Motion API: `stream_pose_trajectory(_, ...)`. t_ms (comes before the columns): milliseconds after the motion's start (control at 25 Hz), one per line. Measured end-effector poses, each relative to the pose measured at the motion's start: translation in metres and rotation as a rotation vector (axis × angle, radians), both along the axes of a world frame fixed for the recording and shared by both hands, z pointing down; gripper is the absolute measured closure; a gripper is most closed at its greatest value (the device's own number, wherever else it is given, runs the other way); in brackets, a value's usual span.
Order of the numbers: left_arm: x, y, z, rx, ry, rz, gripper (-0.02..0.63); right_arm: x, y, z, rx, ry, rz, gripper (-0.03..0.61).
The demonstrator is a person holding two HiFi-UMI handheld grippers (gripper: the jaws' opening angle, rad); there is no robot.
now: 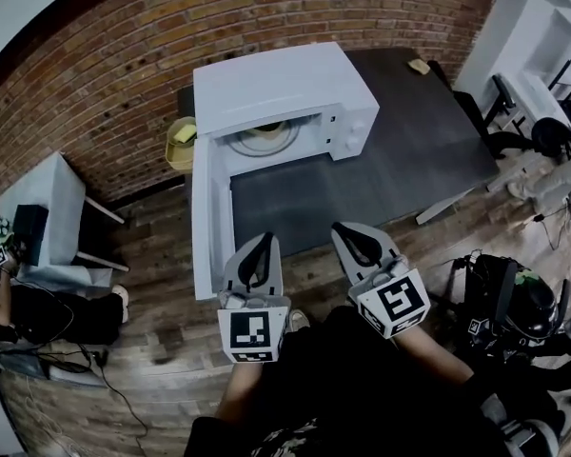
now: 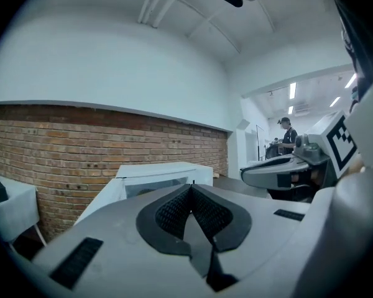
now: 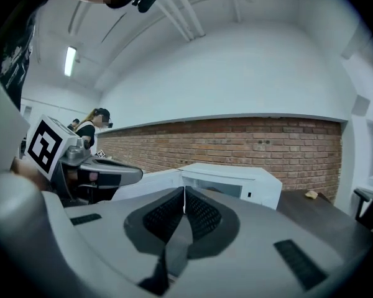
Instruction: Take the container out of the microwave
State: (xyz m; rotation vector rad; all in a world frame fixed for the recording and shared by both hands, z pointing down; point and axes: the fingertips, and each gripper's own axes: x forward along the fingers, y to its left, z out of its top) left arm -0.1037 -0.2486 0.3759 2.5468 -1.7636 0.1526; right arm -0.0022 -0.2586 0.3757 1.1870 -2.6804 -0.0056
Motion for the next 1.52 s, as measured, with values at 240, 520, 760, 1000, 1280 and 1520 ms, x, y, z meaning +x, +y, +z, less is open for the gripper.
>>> stream_pose_trajectory(240, 0.010, -0.020, 0.020, -0.050, 0.021, 0.047, 0.606, 0.015, -0.017, 0.026, -0.054, 0.058, 0.059, 0.514)
stream_pose_trajectory(520, 0.016, -0.041, 0.021, -0.066, 0.060, 0.014, 0.605, 0.016, -0.059, 0.073, -0.064, 0.195, 0.008, 0.512)
stream_pose_trajectory(760, 0.004, -0.062, 0.038, -0.133, 0.022, -0.069, 0.606, -0.013, -0.135, 0.101, 0.048, 0.393, -0.121, 0.470)
stream_pose_trajectory(1000, 0.001, -0.088, 0.025, -0.170, 0.008, -0.142, 0.606, -0.051, -0.204, 0.131, 0.076, 0.523, -0.234, 0.393)
stream_pose_trajectory(1280, 0.003, -0.106, 0.032, -0.227, 0.021, -0.222, 0.606, -0.092, -0.266, 0.155, 0.095, 0.535, -0.247, 0.393)
stream_pose_trajectory(1520, 0.012, -0.125, 0.039, -0.216, 0.036, -0.259, 0.606, -0.129, -0.302, 0.178, 0.127, 0.579, -0.245, 0.393)
